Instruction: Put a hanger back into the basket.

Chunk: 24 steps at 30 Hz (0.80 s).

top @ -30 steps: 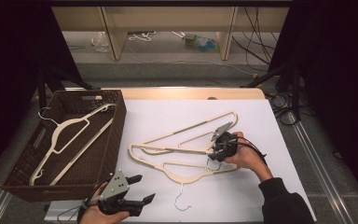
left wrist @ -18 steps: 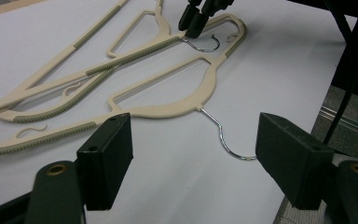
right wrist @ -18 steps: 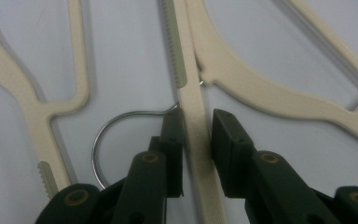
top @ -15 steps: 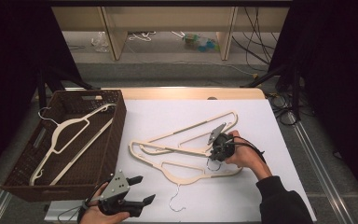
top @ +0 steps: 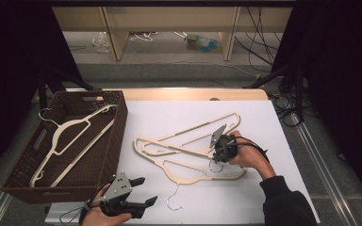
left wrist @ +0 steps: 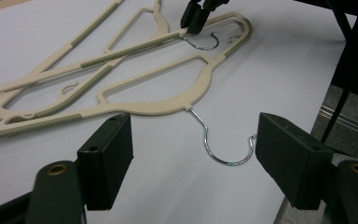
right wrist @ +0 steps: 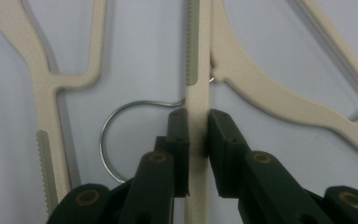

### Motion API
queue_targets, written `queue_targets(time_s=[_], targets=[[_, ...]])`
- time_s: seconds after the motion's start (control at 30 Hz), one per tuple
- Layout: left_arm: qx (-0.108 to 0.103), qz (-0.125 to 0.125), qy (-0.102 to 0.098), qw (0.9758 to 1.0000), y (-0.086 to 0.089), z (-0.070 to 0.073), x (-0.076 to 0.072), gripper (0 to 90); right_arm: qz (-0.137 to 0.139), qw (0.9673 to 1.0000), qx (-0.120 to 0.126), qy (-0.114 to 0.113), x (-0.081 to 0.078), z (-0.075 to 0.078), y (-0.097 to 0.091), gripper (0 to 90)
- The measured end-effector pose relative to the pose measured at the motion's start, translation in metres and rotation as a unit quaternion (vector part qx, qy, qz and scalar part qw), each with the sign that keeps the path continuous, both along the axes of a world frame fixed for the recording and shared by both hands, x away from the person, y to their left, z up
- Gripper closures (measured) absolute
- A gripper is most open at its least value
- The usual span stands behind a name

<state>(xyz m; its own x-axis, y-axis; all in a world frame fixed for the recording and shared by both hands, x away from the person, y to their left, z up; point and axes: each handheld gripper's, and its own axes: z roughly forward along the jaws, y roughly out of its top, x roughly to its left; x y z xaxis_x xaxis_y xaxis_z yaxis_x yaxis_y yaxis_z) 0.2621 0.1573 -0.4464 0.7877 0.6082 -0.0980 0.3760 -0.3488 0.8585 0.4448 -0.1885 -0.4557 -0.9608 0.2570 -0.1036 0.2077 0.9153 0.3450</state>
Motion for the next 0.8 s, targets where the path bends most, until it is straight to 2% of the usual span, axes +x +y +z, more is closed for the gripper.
queue_targets(time_s=[0.1,0.27,0.3,0.33,0.37,0.47,0.53,0.57,0.63,0.67,0.7,0.73,0.77,0.8], targets=[[0.002,0.005,-0.001,1.0000,-0.003,-0.001,0.003,27.6,-0.003,1.0000,0.003,0.006,-0.001,0.004,-0.002,79.1],[0.040,0.002,-0.015,0.9991,-0.014,-0.008,0.016,27.8,-0.007,0.9999,0.002,0.012,-0.003,0.008,-0.005,79.1],[0.052,-0.006,-0.016,0.9985,-0.017,-0.010,0.020,27.8,-0.008,0.9999,0.002,0.015,-0.003,0.009,-0.005,79.1],[0.070,-0.009,-0.023,0.9972,-0.020,-0.012,0.024,27.9,-0.011,0.9998,0.000,0.016,-0.004,0.011,-0.005,79.1],[0.076,-0.013,-0.026,0.9967,-0.023,-0.015,0.027,28.0,-0.010,0.9998,-0.002,0.015,-0.004,0.013,-0.004,79.1],[0.109,-0.025,-0.040,0.9929,-0.033,-0.023,0.039,28.8,-0.009,0.9999,-0.001,0.014,-0.006,0.019,-0.004,79.1],[0.118,-0.031,-0.048,0.9914,-0.037,-0.028,0.045,29.9,-0.009,0.9999,0.001,0.014,-0.007,0.023,-0.004,79.1],[0.143,-0.033,-0.057,0.9876,-0.038,-0.029,0.048,30.8,-0.009,0.9998,0.005,0.016,-0.007,0.025,-0.004,79.1],[0.165,-0.039,-0.064,0.9835,-0.042,-0.033,0.051,30.4,-0.010,0.9998,0.004,0.017,-0.008,0.028,-0.004,79.2],[0.154,-0.035,-0.069,0.9851,-0.045,-0.037,0.052,30.2,-0.011,0.9998,0.006,0.017,-0.008,0.029,-0.005,79.2],[0.170,-0.040,-0.069,0.9822,-0.045,-0.037,0.054,29.9,-0.010,0.9998,0.006,0.017,-0.008,0.031,-0.005,79.2],[0.170,-0.038,-0.073,0.9820,-0.048,-0.038,0.055,29.6,-0.011,0.9998,0.007,0.015,-0.009,0.032,-0.005,79.2],[0.185,-0.044,-0.081,0.9784,-0.048,-0.038,0.057,30.0,-0.011,0.9997,0.007,0.019,-0.009,0.032,-0.005,79.2],[0.185,-0.044,-0.081,0.9784,-0.048,-0.038,0.057,31.0,-0.012,0.9997,0.007,0.019,-0.009,0.034,-0.004,79.2]])
